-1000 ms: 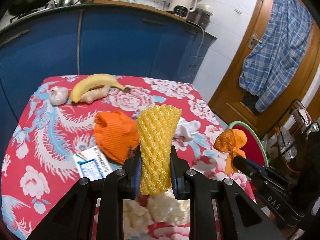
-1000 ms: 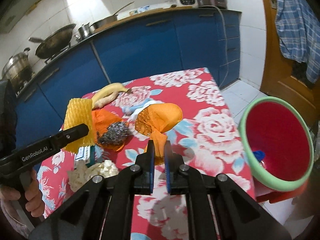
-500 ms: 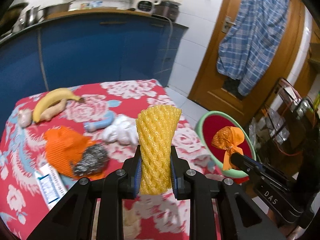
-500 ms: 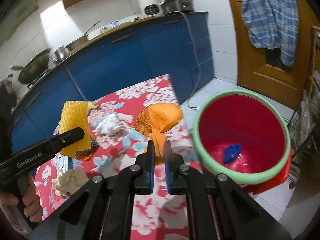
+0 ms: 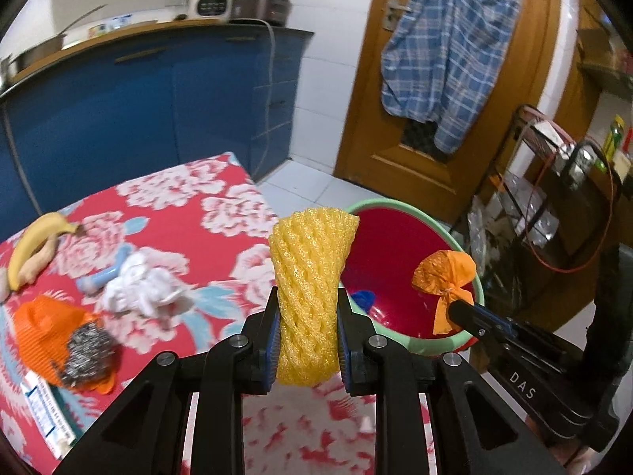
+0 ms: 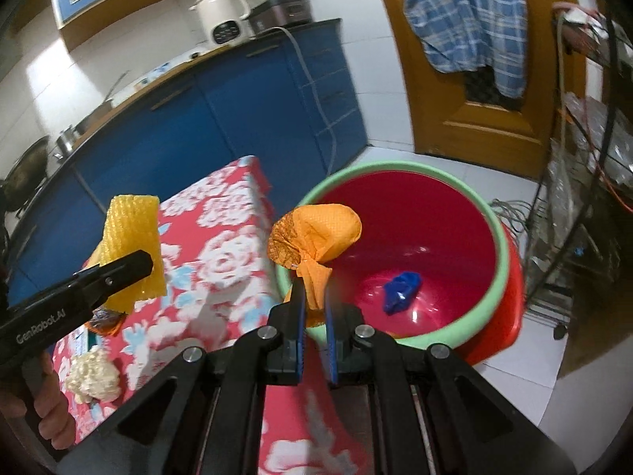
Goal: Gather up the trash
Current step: 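Move both grippers over the red bucket and release the foam net and orange bag, then bring both grippers back over the table toward the crumpled tissues, then grasp a crumpled tissue with the left gripper while the right gripper grasps another tissue, then carry both tissues over the red bucket and open both grippers to drop them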
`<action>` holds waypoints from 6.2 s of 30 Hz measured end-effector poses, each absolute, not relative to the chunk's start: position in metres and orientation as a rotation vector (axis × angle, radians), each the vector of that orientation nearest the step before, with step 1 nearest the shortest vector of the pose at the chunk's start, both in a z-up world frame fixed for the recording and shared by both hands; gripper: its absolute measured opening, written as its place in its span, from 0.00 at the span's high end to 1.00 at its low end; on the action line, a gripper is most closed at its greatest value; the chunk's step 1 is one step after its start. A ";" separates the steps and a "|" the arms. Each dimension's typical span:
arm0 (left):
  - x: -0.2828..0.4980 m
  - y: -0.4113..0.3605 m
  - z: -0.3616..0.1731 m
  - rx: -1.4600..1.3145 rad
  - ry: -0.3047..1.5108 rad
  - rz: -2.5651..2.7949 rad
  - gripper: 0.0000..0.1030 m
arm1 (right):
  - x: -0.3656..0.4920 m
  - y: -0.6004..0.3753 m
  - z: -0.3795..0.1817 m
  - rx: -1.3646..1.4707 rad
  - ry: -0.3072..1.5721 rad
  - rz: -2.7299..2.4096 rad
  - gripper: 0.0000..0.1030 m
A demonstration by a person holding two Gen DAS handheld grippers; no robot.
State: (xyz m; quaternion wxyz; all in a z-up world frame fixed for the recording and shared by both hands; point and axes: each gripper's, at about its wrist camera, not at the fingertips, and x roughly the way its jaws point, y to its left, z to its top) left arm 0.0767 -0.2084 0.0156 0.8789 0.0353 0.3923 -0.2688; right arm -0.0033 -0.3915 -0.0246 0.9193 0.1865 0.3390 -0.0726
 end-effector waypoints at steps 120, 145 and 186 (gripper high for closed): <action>0.017 0.015 -0.038 -0.124 0.945 -0.021 0.27 | -0.013 -0.236 -0.015 0.229 0.741 0.136 0.37; 0.006 0.042 -0.032 -0.186 0.897 -0.083 0.59 | -0.003 -0.174 -0.016 0.128 0.756 0.271 0.28; 0.016 0.025 -0.011 -0.157 0.854 -0.139 0.59 | 0.007 -0.168 -0.028 0.121 0.786 0.299 0.55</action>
